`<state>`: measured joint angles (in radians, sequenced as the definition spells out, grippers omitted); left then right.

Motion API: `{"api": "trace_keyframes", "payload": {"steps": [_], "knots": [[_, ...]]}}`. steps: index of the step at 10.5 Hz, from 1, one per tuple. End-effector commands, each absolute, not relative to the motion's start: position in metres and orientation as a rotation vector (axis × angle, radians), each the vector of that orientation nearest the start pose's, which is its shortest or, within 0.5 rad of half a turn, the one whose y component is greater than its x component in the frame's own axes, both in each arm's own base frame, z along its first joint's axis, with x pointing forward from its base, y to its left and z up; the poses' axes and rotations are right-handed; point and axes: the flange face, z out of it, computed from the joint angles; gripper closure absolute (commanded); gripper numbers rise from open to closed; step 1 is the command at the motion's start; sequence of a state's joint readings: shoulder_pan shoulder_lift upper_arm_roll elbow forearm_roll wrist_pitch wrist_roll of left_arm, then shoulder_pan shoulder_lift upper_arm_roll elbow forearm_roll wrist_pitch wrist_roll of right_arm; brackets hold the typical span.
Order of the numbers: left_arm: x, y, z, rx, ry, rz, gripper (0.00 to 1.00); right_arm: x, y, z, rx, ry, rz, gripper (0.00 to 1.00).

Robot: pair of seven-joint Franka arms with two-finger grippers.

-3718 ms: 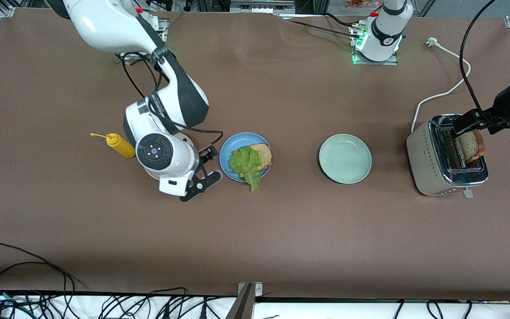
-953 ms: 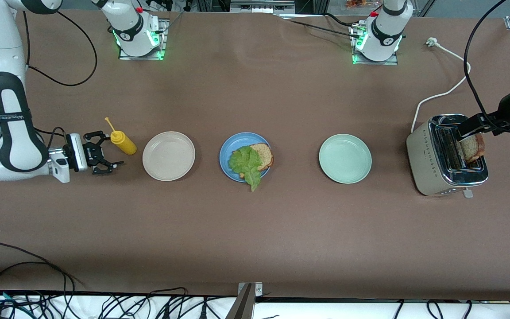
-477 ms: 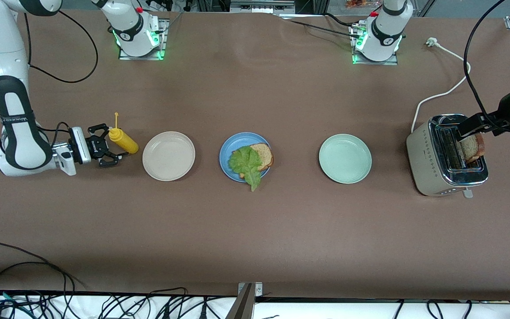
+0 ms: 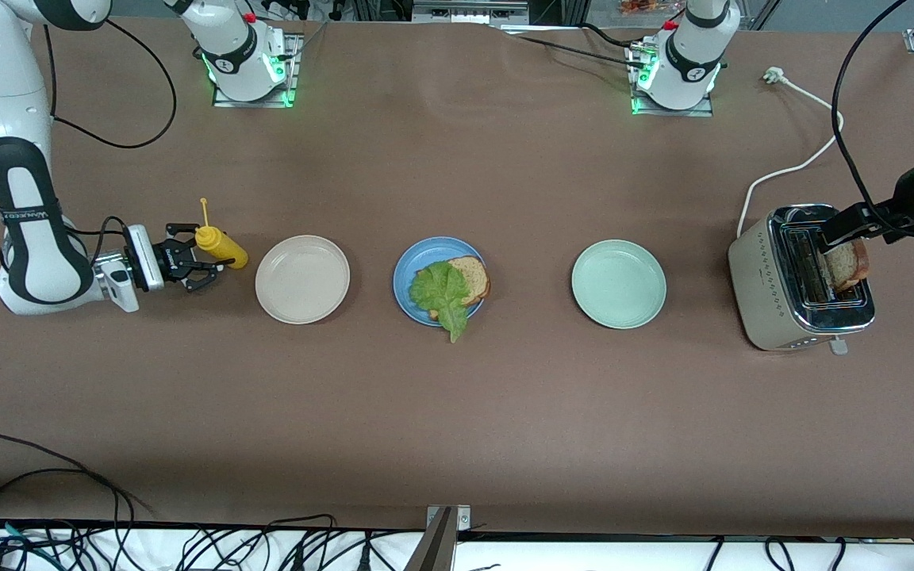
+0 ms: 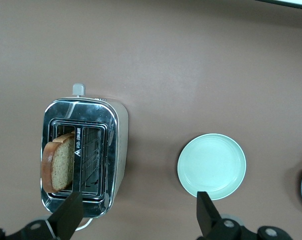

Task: Make sandwich in blue plate with both arms
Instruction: 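Grasp the mustard bottle and lift it with the right gripper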

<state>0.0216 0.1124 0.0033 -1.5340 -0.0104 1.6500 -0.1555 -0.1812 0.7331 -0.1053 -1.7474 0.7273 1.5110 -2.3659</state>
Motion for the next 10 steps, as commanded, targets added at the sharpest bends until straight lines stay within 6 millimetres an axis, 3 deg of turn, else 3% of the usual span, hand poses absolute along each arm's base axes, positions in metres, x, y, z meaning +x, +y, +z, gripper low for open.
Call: {"api": "trace_keyframes", "payload": {"steps": [1,4,6,8,10], "knots": [[0.598,0.015,0.588,-3.133,-0.265,-0.021,0.00,0.556,-0.089,0.149,-1.398,-1.522,-0.411,0.79],[0.598,0.016,0.588,-3.136,-0.268,-0.024,0.00,0.577,-0.078,0.208,-1.537,-1.521,-0.265,0.78],[0.597,0.016,0.588,-3.138,-0.271,-0.021,0.00,0.588,-0.057,0.245,-1.669,-1.534,-0.073,0.75],[0.597,0.017,0.588,-3.140,-0.274,-0.021,0.00,0.604,-0.026,0.270,-1.805,-1.484,0.048,0.75],[0.597,0.017,0.588,-3.140,-0.274,-0.021,0.00,0.629,0.020,0.302,-1.941,-1.533,0.182,0.75]]}}
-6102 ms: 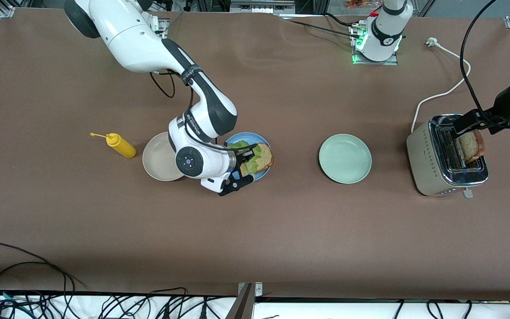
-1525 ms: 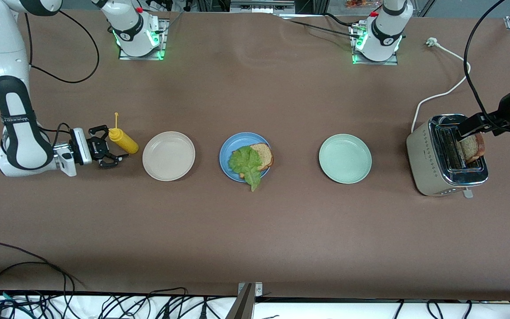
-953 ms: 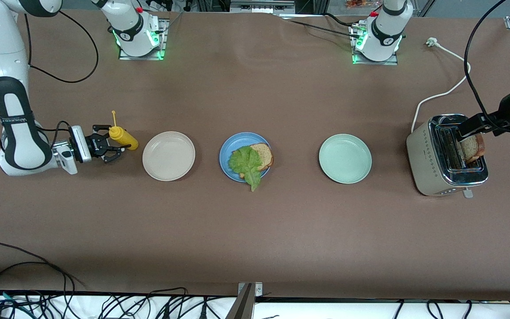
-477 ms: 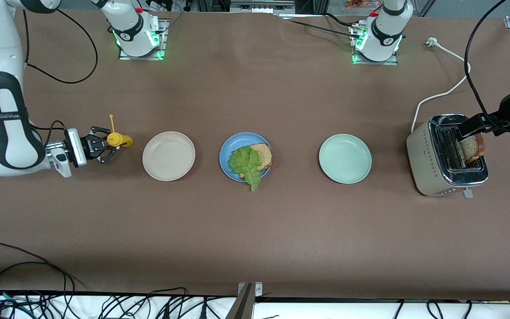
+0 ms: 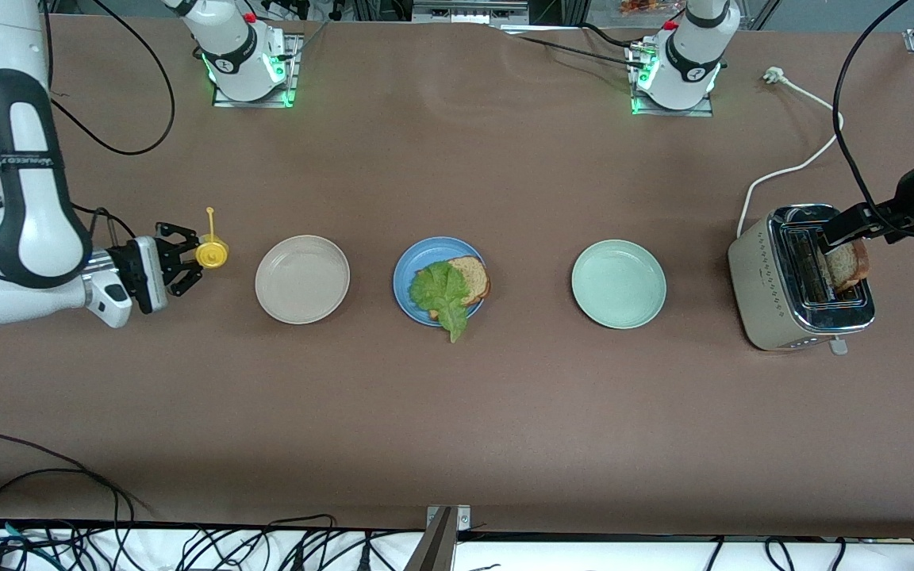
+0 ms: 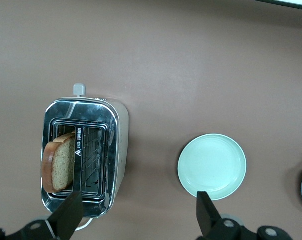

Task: Make sandwich in blue plate with both arms
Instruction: 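Carry the mustard bottle toward the blue plate with the right gripper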

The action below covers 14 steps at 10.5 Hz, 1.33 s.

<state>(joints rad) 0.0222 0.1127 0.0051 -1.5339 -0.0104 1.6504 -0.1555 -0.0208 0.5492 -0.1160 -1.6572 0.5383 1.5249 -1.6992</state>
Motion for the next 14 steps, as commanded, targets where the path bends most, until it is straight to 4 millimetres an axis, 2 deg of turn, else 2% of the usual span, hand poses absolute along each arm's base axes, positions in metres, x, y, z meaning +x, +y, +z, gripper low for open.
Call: {"api": "trace_keyframes", "payload": {"steps": [1,3,4,6,8,10,12,14], "knots": [[0.597,0.019,0.588,-3.141,-0.279,-0.021,0.00,0.638,0.037,0.313,-2.051,-1.502,0.266,0.75],[0.597,0.019,0.588,-3.141,-0.279,-0.021,0.00,0.653,0.115,0.351,-2.225,-1.625,0.371,0.75],[0.597,0.019,0.588,-3.143,-0.279,-0.021,0.00,0.653,0.154,0.362,-2.272,-1.691,0.396,0.75],[0.597,0.019,0.588,-3.142,-0.282,-0.021,0.00,0.651,0.223,0.370,-2.343,-1.840,0.395,0.75],[0.597,0.019,0.588,-3.143,-0.279,-0.021,0.00,0.645,0.291,0.371,-2.413,-2.064,0.396,0.75],[0.597,0.019,0.588,-3.143,-0.282,-0.021,0.00,0.628,0.339,0.364,-2.508,-2.185,0.445,0.76],[0.597,0.019,0.588,-3.144,-0.282,-0.021,0.00,0.617,0.362,0.345,-2.517,-2.337,0.526,0.77],[0.597,0.019,0.588,-3.144,-0.282,-0.021,0.00,0.605,0.393,0.336,-2.486,-2.552,0.529,0.77]]}}
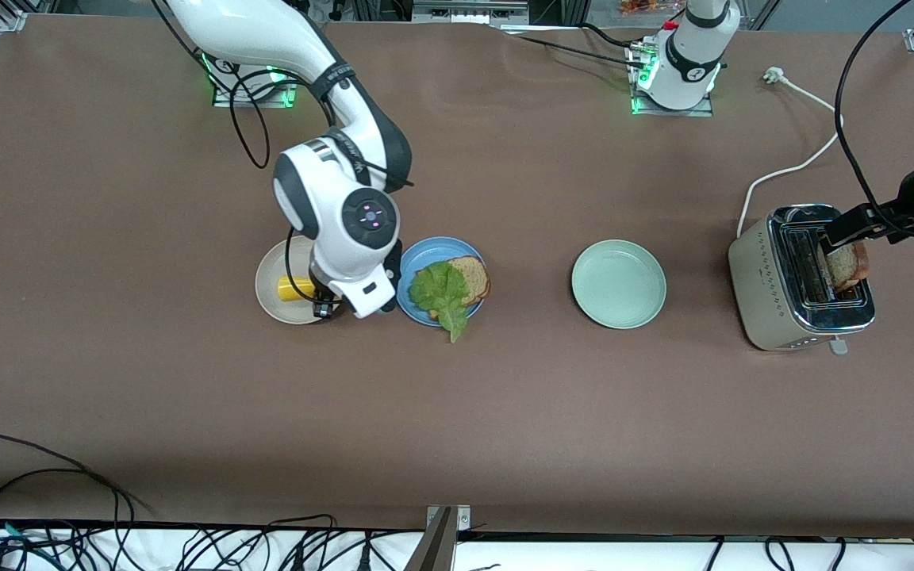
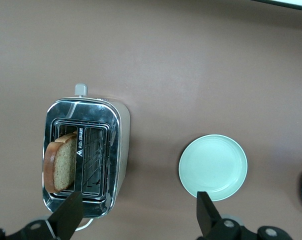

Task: Make sandwich in blue plate with both arms
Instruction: 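Carry the mustard bottle toward the blue plate with the right gripper, then tilt the mustard bottle nozzle over the lettuce with the right gripper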

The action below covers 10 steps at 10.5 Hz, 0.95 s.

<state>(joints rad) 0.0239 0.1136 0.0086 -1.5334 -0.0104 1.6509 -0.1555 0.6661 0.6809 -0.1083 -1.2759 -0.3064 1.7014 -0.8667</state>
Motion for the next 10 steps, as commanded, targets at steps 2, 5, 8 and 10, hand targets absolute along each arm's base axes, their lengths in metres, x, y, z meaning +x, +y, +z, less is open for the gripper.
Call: {"api": "trace_keyframes", "payload": {"steps": [2,5,8,10], "knots": [[0.597,0.019,0.588,-3.144,-0.282,-0.021,0.00,0.585,0.428,0.330,-2.442,-2.805,0.574,0.77],[0.597,0.019,0.588,-3.144,-0.282,-0.021,0.00,0.558,0.459,0.307,-2.366,-3.033,0.700,0.77],[0.597,0.019,0.588,-3.144,-0.282,-0.021,0.00,0.532,0.484,0.284,-2.444,-3.128,0.766,0.77],[0.597,0.019,0.588,-3.144,-0.282,-0.021,0.00,0.524,0.488,0.274,-2.409,-3.200,0.819,0.77]]}}
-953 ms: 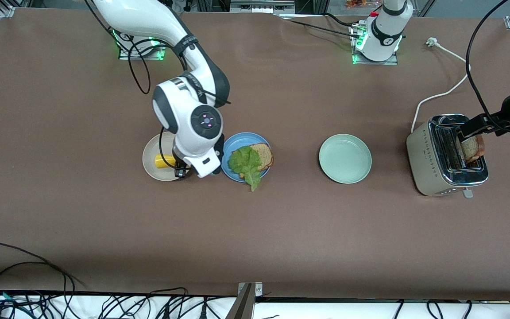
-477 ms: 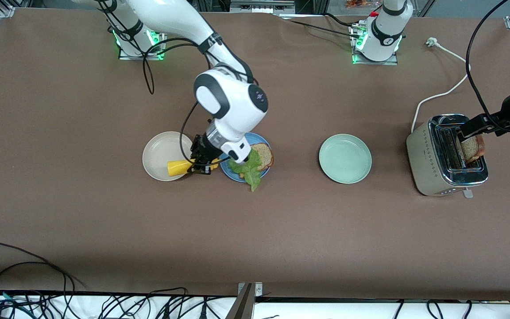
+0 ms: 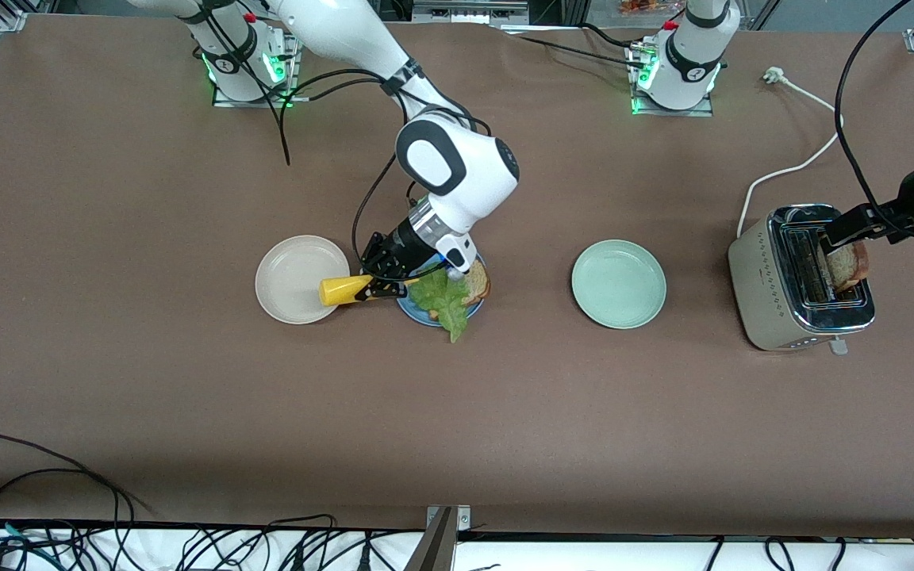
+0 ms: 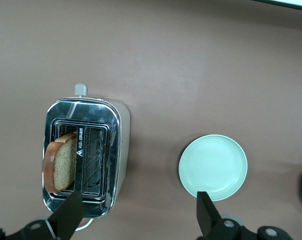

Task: Make sandwich in blue plate with both arms
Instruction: 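Tilt the mustard bottle nozzle over the lettuce with the right gripper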

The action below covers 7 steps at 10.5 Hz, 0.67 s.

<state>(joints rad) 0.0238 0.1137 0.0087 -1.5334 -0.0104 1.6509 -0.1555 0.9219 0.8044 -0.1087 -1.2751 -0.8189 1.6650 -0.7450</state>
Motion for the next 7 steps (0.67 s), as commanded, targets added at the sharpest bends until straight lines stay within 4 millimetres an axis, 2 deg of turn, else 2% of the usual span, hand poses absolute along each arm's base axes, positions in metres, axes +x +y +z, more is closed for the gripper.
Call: {"api": "trace_keyframes", "payload": {"steps": [1,5,6,7], "knots": [[0.597,0.019,0.588,-3.144,-0.282,-0.021,0.00,0.524,0.488,0.274,1.293,1.717,-0.440,0.77],[0.597,0.019,0.588,-3.144,-0.282,-0.021,0.00,0.524,0.486,0.276,1.334,1.735,-0.446,0.77],[0.597,0.019,0.588,-3.144,-0.282,-0.021,0.00,0.519,0.484,0.273,1.424,1.775,-0.471,0.77],[0.597,0.019,0.588,-3.144,-0.282,-0.021,0.00,0.524,0.477,0.279,1.497,1.790,-0.477,0.77]]}}
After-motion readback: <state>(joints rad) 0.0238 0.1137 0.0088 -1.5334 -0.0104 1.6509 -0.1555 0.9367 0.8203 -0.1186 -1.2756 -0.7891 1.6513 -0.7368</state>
